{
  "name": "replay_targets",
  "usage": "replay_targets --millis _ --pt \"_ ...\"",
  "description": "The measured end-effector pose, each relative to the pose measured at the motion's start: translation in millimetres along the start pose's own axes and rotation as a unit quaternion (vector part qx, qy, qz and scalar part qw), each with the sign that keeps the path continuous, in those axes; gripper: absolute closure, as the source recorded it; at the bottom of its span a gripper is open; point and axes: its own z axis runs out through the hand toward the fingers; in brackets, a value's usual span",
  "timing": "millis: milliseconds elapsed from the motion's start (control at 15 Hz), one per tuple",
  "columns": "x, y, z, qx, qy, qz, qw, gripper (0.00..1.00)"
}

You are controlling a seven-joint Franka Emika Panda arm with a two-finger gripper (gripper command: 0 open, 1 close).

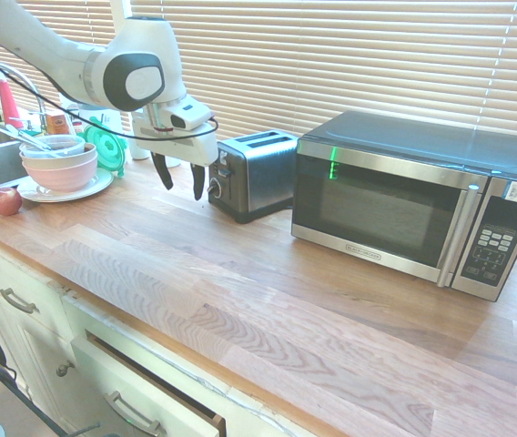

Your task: Press the toaster

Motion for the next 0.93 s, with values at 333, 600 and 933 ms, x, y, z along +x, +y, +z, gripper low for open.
replay_targets --millis 333,600,933 --pt "29 -31 -22 0.010 0.008 -0.003 1.000 0.00" --pt "49 -49 -37 0.014 0.016 -0.005 1.000 0.00" --pt "78 -54 -35 0.008 0.015 0.009 1.000 0.00"
